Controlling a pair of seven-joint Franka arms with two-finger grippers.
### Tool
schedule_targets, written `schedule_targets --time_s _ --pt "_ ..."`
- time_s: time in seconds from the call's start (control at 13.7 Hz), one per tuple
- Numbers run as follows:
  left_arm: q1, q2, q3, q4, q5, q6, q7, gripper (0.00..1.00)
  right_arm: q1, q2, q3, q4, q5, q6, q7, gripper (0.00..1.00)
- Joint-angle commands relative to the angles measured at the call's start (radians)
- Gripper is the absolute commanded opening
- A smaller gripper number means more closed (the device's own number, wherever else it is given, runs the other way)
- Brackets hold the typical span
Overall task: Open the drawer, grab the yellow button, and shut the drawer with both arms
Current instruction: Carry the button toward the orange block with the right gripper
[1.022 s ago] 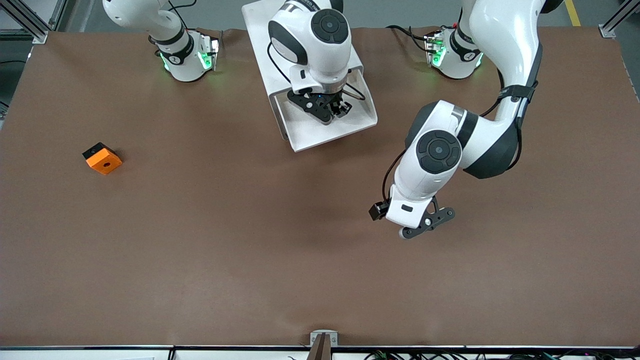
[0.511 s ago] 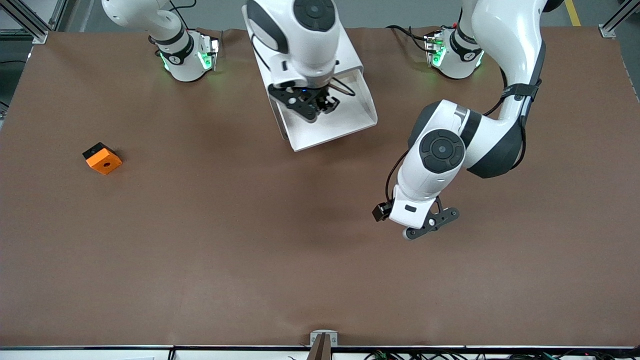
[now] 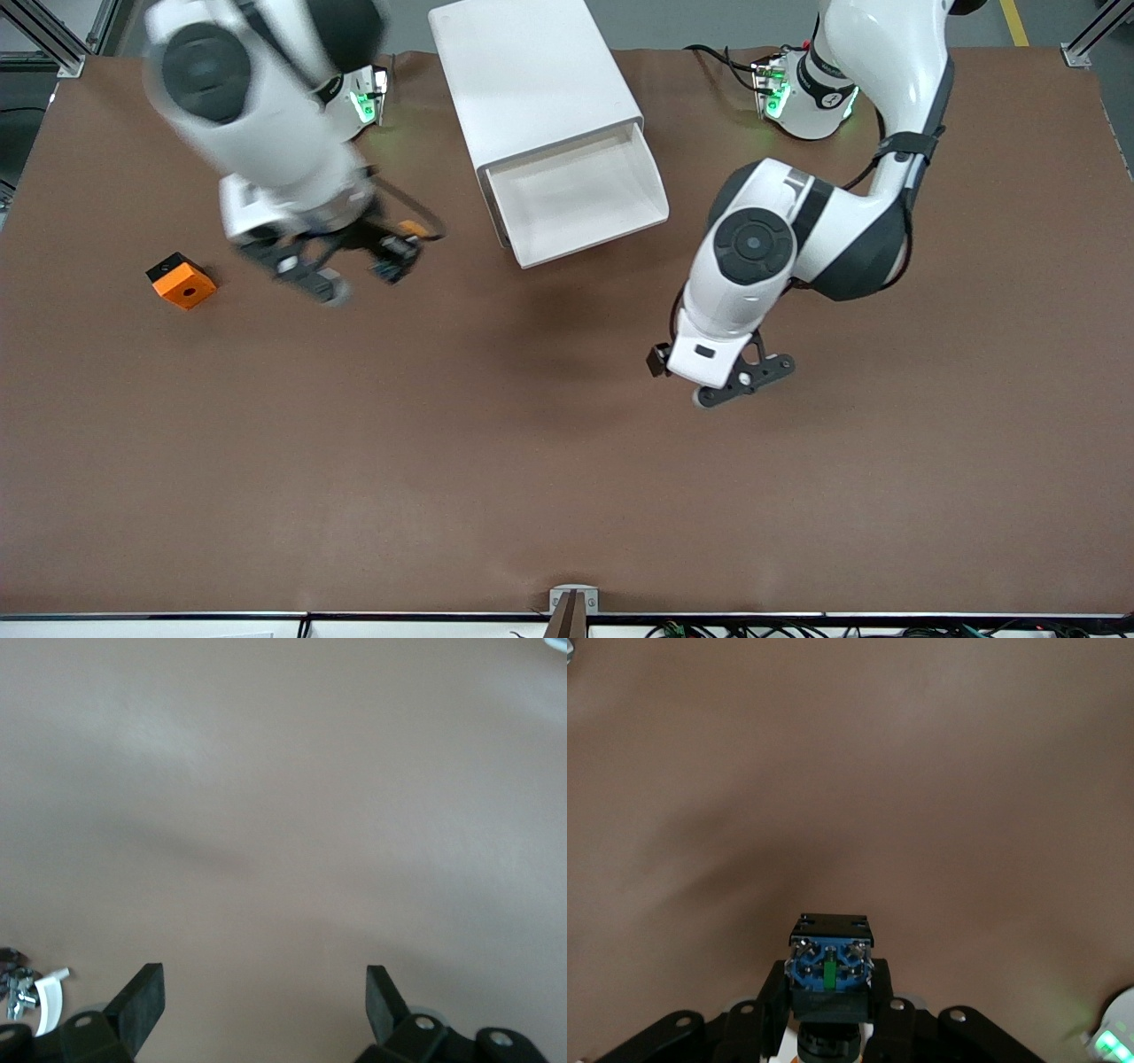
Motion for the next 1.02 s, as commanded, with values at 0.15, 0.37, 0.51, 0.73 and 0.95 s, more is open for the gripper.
schedule_targets --time_s 0.15,0.37,0.51,0.73,0.95 --pt "-0.009 -0.050 -0.067 -0.066 0.025 -0.033 0.000 1.00 -0.270 0.000 0.024 -0.015 0.000 0.005 -0.458 0.00" --pt "-0.011 -0.054 -0.095 -0.091 0.025 -0.038 0.000 1.00 -0.408 0.054 0.024 -0.015 -0.010 0.052 -0.754 0.00" --pt "-0.008 -0.062 -0.121 -0.121 0.027 -0.038 0.003 1.00 -0.474 0.080 0.024 -0.027 -0.037 0.072 -0.841 0.00" --pt "-0.008 -0.082 -0.153 -0.156 0.025 -0.036 0.006 1.00 -0.548 0.114 0.024 -0.053 -0.085 0.132 -0.951 0.00" --pt "-0.011 -0.082 -0.172 -0.175 0.027 -0.034 0.006 1.00 -0.583 0.131 0.024 -0.122 -0.089 0.216 -0.955 0.00"
